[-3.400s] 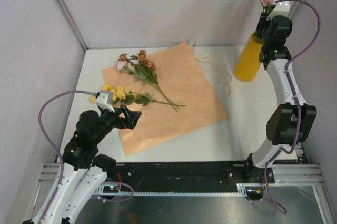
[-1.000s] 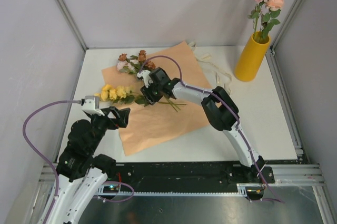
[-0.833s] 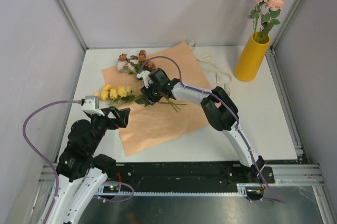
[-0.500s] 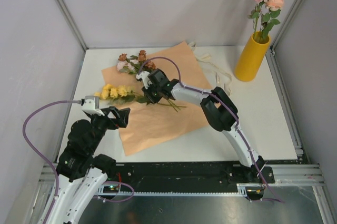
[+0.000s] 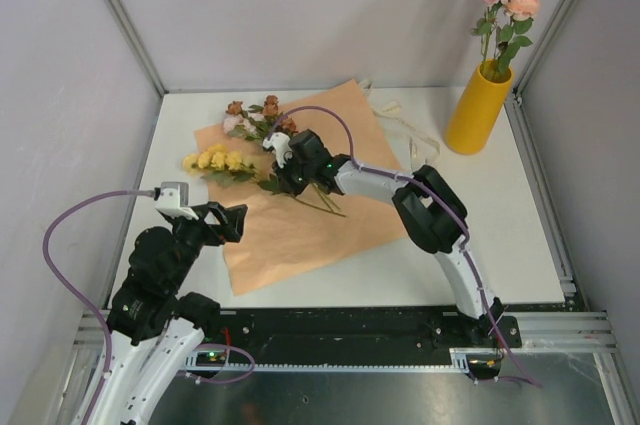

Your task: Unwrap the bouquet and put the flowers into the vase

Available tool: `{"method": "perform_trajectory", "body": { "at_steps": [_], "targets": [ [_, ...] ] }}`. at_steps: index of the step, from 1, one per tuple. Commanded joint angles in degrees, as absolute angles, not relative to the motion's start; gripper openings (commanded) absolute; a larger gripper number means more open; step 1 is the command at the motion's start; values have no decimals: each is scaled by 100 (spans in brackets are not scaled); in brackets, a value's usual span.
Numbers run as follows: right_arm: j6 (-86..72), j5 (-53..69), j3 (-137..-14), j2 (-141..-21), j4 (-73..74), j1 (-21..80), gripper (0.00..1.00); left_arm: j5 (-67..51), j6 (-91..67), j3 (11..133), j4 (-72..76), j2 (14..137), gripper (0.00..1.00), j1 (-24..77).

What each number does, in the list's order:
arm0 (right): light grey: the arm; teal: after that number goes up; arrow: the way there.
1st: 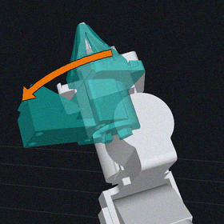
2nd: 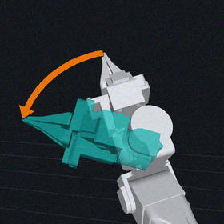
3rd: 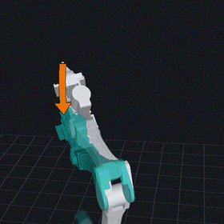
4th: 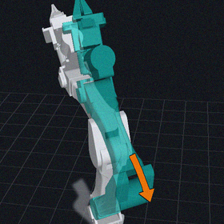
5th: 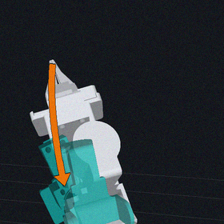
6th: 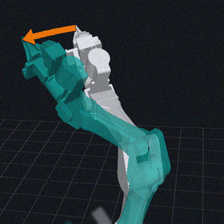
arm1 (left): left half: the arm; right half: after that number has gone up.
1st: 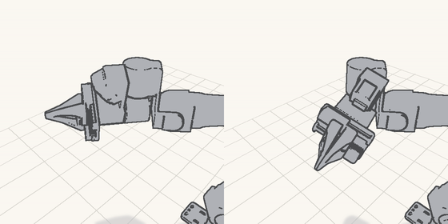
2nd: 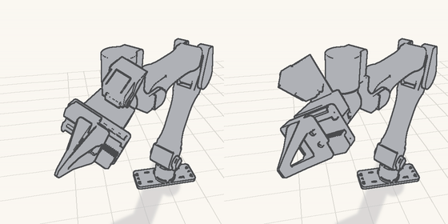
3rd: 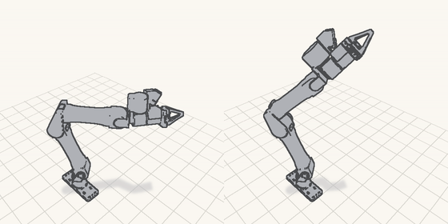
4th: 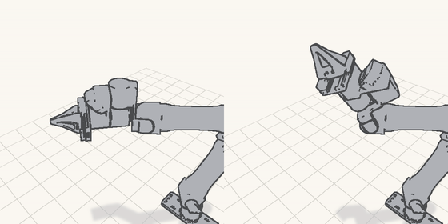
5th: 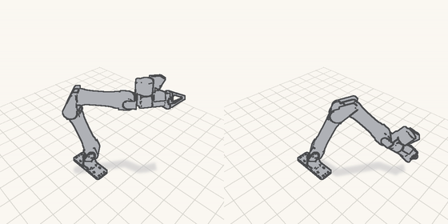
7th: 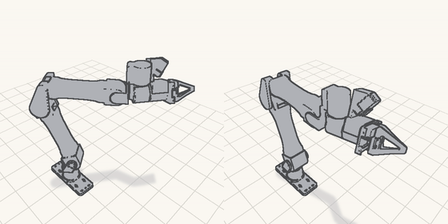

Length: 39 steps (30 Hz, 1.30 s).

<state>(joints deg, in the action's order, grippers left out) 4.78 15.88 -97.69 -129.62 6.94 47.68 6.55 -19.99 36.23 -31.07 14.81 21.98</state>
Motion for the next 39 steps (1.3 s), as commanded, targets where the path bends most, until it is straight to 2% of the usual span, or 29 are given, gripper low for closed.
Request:
{"method": "perform_trajectory", "body": {
  "at_steps": [1, 13, 19, 30, 39],
  "targets": [
    [234, 1942, -9369, -11965, -629, 4677, 0, 779, -2000, 3831, -3032, 1391, 100, 2224],
    [-63, 1805, -8080, -10395, -2376, 4369, 0, 847, -1994, 3816, -3032, 1367, 100, 2228],
    [83, 1687, -7818, -9576, -2868, 3970, 0, 893, -1999, 3800, -3032, 1327, 100, 2224],
    [272, 1861, -7650, -8467, -4094, 2403, 0, 859, -1994, 3806, -3029, 1449, 100, 2224],
    [85, 1677, -7729, -8542, -5643, 914, 0, 899, -1965, 3803, -3030, 1461, 100, 2225]
  ]
}}
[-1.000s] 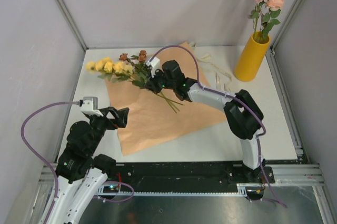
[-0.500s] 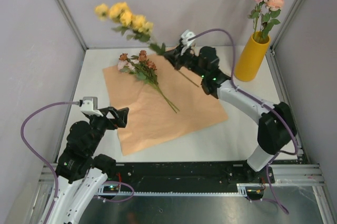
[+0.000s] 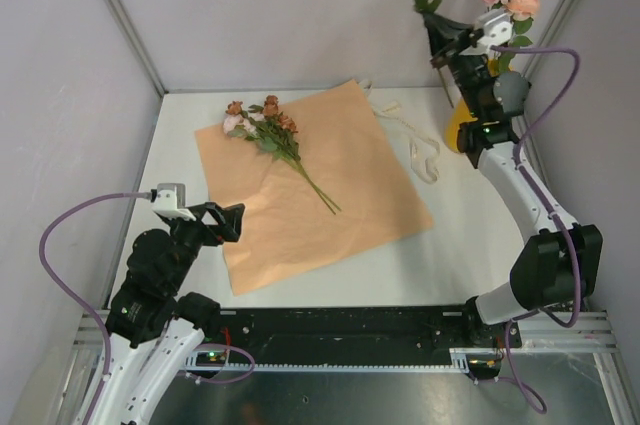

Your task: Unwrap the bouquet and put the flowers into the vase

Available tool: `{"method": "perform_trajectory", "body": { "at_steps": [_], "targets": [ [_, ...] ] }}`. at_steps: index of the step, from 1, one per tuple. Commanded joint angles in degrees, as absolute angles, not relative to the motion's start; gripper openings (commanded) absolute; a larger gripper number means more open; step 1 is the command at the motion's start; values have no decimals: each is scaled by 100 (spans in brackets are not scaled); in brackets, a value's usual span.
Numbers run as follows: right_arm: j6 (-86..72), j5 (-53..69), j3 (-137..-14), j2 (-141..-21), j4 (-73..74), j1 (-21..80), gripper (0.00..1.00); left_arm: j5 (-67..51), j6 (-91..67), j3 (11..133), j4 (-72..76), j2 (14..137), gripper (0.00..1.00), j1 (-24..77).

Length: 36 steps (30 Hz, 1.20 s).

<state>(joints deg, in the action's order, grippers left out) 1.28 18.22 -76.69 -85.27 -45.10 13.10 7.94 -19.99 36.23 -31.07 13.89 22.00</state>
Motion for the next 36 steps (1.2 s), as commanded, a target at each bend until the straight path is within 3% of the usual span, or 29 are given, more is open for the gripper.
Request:
{"method": "perform_trajectory", "body": {
  "at_steps": [1, 18, 36],
  "targets": [
    [69, 1651, -7758, -8617, -5827, 791, 0, 885, -1962, 3804, -3031, 1482, 100, 2224],
    [-886, 1703, -8691, -10220, -7498, -701, 0, 1085, -1942, 3797, -3036, 1637, 99, 2215],
    [-1514, 1929, -9844, -11489, -7848, -1019, 0, 1067, -1929, 3795, -3032, 1731, 100, 2130]
  ]
}}
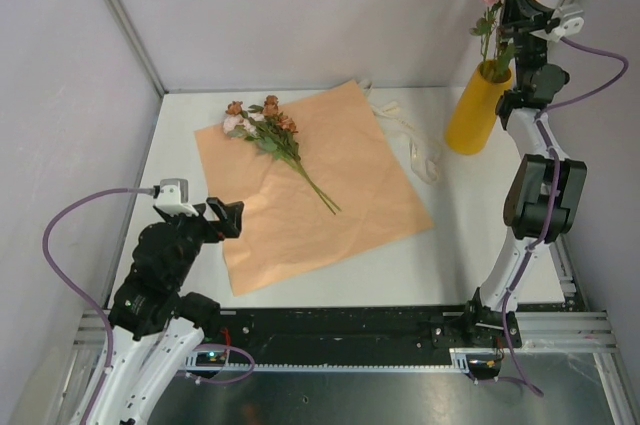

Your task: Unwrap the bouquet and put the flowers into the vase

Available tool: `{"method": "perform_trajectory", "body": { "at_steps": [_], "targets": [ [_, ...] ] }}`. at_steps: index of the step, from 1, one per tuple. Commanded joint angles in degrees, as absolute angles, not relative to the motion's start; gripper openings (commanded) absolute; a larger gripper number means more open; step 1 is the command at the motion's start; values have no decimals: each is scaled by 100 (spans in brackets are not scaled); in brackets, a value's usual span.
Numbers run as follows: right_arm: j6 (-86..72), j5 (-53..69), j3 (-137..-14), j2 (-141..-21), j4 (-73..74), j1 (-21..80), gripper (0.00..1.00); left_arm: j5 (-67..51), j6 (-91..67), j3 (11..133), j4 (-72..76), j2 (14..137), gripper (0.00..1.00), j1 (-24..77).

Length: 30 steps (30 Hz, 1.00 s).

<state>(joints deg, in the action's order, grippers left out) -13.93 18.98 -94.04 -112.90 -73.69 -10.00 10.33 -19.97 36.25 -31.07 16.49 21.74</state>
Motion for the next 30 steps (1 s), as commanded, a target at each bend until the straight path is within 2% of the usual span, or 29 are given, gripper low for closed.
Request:
{"method": "perform_trajectory", "body": {
  "at_steps": [1, 11, 30],
  "targets": [
    [-1535, 1914, -9892, -11563, -7879, -1015, 0, 1065, -1931, 3792, -3028, 1731, 100, 2124],
    [-1467, 1740, -9559, -11775, -8250, -1063, 0, 1033, -1916, 3797, -3031, 1790, 100, 2047],
    [-1010, 1382, -7473, -10822, -8492, -1074, 1, 769, -1924, 3819, -3029, 1785, 100, 1913]
  ]
}}
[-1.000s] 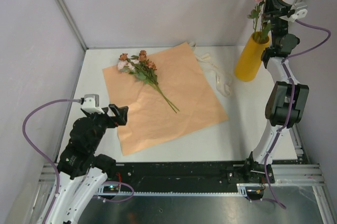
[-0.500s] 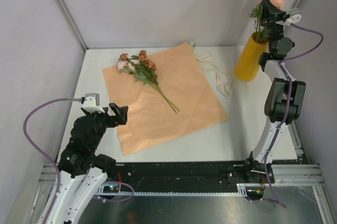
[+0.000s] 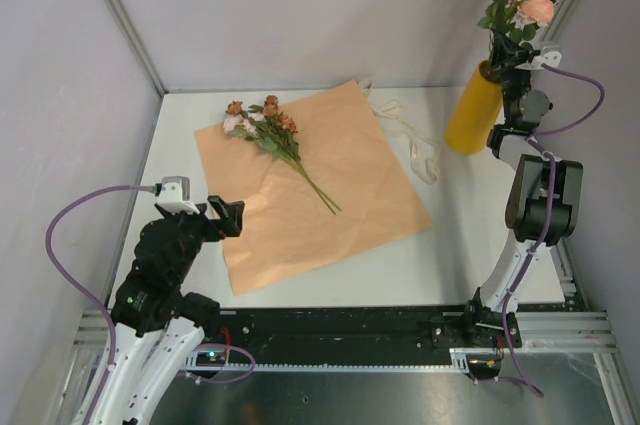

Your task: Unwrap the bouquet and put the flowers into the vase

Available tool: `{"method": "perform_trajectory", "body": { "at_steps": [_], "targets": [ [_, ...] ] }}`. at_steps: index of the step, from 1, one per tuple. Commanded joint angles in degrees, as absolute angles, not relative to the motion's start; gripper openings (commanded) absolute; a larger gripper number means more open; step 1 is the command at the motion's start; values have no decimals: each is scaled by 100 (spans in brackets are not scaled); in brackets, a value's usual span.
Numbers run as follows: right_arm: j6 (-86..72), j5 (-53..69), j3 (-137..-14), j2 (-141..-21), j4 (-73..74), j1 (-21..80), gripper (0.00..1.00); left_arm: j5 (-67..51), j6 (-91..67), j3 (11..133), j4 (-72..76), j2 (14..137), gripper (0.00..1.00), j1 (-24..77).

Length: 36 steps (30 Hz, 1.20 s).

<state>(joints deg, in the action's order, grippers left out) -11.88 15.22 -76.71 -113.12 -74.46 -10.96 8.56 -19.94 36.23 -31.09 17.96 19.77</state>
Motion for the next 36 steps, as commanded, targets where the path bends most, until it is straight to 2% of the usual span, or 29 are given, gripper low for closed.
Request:
{"method": "perform_trajectory", "body": {
  "at_steps": [1, 6, 15, 23, 26, 31, 36],
  "targets": [
    [-997, 1385, -7388, -10755, -8495, -1064, 1, 767, -1924, 3821, -3026, 1784, 100, 1906],
    [-915, 1285, -6953, -10408, -8473, -1013, 6, 733, -1925, 3823, -3032, 1761, 100, 1884],
    [-1077, 944, -6213, -9761, -7857, -1019, 38, 625, -1931, 3832, -3017, 1754, 100, 1866],
    [-1056, 763, -5876, -8965, -6347, -992, 54, 601, -1940, 3830, -3022, 1725, 100, 1868],
    [-947, 563, -5887, -8647, -5560, -939, 55, 613, -1948, 3832, -3022, 1713, 100, 1868],
    [-798, 309, -6209, -8488, -4133, -901, 48, 593, -1952, 3832, -3015, 1712, 100, 1863],
    [-823, 55, -6285, -8395, -3067, -892, 46, 600, -1974, 3825, -3018, 1679, 100, 1864]
  ]
}}
